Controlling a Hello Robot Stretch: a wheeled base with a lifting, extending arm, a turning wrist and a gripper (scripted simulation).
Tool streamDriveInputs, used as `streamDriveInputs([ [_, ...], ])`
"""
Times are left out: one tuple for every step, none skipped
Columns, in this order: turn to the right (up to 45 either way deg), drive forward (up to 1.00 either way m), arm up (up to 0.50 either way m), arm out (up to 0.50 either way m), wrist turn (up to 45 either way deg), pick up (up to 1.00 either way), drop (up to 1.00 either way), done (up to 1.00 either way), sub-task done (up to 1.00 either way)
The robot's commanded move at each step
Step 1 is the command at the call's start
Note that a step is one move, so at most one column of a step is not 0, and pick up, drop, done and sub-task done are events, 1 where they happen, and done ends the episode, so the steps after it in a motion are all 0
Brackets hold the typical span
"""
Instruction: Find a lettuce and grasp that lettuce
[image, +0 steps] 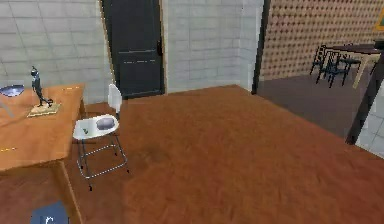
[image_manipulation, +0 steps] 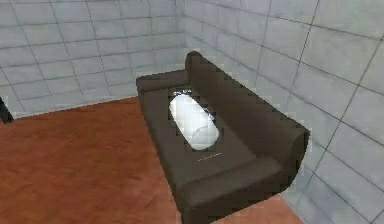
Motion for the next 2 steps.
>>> streamDriveInputs([
  [27.0, 0.00, 0.00, 0.00, 0.0, 0.00, 0.00, 0.00, 0.00],
  [0.0, 1.00, 0.00, 0.00, 0.0, 0.00, 0.00, 0.00, 0.00],
])
